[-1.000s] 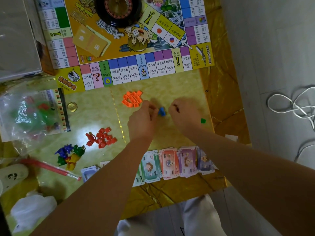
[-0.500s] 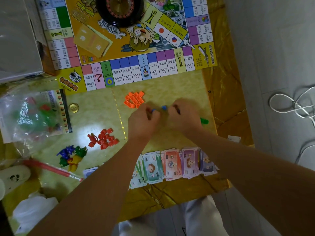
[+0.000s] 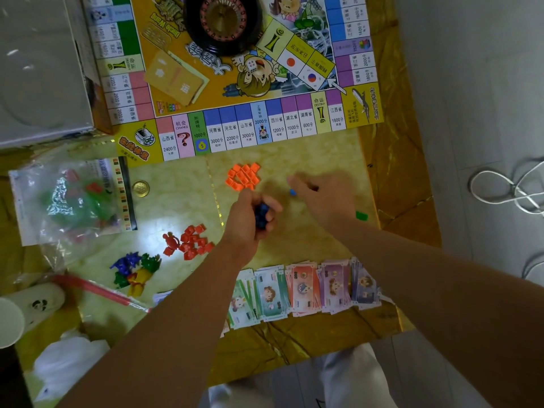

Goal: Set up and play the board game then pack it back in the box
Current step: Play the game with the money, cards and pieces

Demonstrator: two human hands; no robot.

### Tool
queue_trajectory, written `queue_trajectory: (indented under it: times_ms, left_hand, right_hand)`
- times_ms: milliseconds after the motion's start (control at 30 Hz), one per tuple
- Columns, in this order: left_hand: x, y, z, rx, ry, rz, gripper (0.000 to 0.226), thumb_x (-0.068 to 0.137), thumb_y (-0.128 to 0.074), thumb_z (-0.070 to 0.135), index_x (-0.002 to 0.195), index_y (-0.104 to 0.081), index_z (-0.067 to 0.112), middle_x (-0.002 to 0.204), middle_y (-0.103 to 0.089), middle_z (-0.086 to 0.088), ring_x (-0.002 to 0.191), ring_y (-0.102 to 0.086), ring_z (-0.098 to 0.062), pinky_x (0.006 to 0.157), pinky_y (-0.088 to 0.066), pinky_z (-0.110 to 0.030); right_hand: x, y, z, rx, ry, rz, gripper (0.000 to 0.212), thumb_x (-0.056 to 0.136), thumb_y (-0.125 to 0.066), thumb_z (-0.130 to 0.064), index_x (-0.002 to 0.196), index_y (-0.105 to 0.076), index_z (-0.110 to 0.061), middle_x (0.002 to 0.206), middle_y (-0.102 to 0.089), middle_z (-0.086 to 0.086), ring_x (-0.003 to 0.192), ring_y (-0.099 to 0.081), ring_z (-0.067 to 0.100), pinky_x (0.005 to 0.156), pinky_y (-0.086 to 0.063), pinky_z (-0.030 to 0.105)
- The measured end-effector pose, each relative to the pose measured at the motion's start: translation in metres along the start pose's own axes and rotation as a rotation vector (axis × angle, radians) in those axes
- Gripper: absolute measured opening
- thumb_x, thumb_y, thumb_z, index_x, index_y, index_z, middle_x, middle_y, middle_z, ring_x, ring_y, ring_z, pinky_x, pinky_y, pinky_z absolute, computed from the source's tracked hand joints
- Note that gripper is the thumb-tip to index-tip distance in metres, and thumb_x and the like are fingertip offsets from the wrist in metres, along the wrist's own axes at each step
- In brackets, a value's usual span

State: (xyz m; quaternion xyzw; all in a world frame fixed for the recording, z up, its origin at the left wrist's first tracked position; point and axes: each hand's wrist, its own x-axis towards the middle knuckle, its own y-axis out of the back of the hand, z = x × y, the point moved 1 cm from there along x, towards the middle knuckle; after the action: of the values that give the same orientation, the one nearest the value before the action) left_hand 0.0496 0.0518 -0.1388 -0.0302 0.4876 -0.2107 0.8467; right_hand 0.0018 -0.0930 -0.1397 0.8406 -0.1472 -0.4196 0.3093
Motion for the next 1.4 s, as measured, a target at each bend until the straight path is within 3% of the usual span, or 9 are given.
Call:
queue_trajectory:
  times_ms: [100,200,400,533,667,767,1033,1200,1400]
  left_hand:
    - [0.001,0.004,0.0,0.063,0.008,0.057,0.048,0.097,-0.031,0.024,0.057,-0.056,0.015,0.051,-0.041,0.001,0.043,-0.034,-0.014,0.039,-0.019,-0.019]
    - [0.0,0.007,0.003,0.108,0.017,0.11,0.044,0.095,-0.038,0.025,0.056,-0.054,0.015,0.051,-0.041,0.0,0.042,-0.033,-0.013,0.038,-0.022,-0.018]
    - [0.0,-0.001,0.01,0.136,0.049,0.192,0.037,0.095,-0.045,0.022,0.059,-0.053,0.014,0.05,-0.044,0.001,0.041,-0.034,-0.011,0.038,-0.024,-0.017]
    - [0.003,-0.016,0.017,0.097,0.073,0.283,0.033,0.094,-0.049,0.018,0.061,-0.052,0.013,0.055,-0.046,-0.001,0.043,-0.037,-0.012,0.041,-0.029,-0.017]
    - [0.016,-0.046,0.033,0.1,0.125,0.337,0.028,0.092,-0.052,0.012,0.063,-0.051,0.011,0.056,-0.045,-0.002,0.049,-0.038,-0.015,0.048,-0.033,-0.022]
    - [0.031,-0.074,0.051,0.08,0.132,0.383,0.028,0.092,-0.052,0.007,0.064,-0.049,0.009,0.049,-0.048,-0.001,0.05,-0.042,-0.014,0.053,-0.039,-0.025]
    - [0.07,-0.129,0.108,0.081,0.092,0.334,0.015,0.094,-0.051,0.001,0.082,-0.058,0.008,0.064,-0.051,-0.005,0.054,-0.049,-0.014,0.047,-0.046,-0.019]
    - [0.105,-0.143,0.138,0.182,0.061,0.331,0.026,0.092,-0.049,-0.001,0.068,-0.051,0.008,0.039,-0.051,0.002,0.031,-0.047,-0.007,0.059,-0.048,-0.027]
    - [0.15,-0.155,0.171,0.377,-0.063,0.347,0.019,0.096,-0.049,0.003,0.082,-0.061,0.009,0.052,-0.057,-0.004,0.041,-0.052,-0.012,0.074,-0.05,-0.038]
  right_hand:
    - [0.004,-0.006,-0.01,-0.53,0.124,0.039,0.066,0.086,-0.034,-0.076,0.053,-0.034,-0.018,0.051,-0.032,-0.003,0.046,-0.029,0.013,0.046,-0.023,0.025]
    - [0.006,-0.015,-0.017,-0.707,0.176,0.014,0.06,0.094,-0.032,-0.065,0.059,-0.036,-0.017,0.057,-0.038,-0.003,0.047,-0.034,0.01,0.043,-0.021,0.025]
    - [0.012,-0.02,-0.011,-0.362,0.215,-0.064,0.044,0.097,-0.043,-0.033,0.058,-0.032,-0.016,0.057,-0.034,-0.001,0.05,-0.032,0.014,0.047,-0.022,0.028]
    - [0.015,0.002,-0.012,0.286,0.018,-0.215,0.031,0.09,-0.047,-0.017,0.06,-0.05,-0.015,0.059,-0.046,0.0,0.055,-0.042,0.015,0.054,-0.033,0.026]
    - [0.027,0.033,-0.01,0.587,-0.147,-0.276,0.027,0.091,-0.045,-0.011,0.067,-0.056,-0.012,0.063,-0.048,0.003,0.053,-0.042,0.015,0.046,-0.035,0.02]
    - [0.043,0.063,-0.009,0.633,-0.186,-0.271,0.029,0.095,-0.042,-0.009,0.069,-0.055,-0.01,0.066,-0.048,0.004,0.05,-0.043,0.014,0.037,-0.032,0.016]
    - [0.087,0.122,-0.021,0.782,-0.229,-0.25,0.019,0.096,-0.052,-0.012,0.081,-0.063,-0.008,0.072,-0.06,0.006,0.057,-0.053,0.013,0.052,-0.045,0.023]
    - [0.131,0.136,-0.033,0.744,-0.201,-0.198,0.013,0.094,-0.057,-0.009,0.082,-0.063,-0.012,0.086,-0.063,0.008,0.074,-0.061,0.017,0.07,-0.056,0.028]
    - [0.186,0.153,-0.045,0.578,-0.13,-0.084,0.015,0.093,-0.054,-0.006,0.099,-0.068,-0.003,0.084,-0.061,0.014,0.076,-0.055,0.025,0.076,-0.051,0.039]
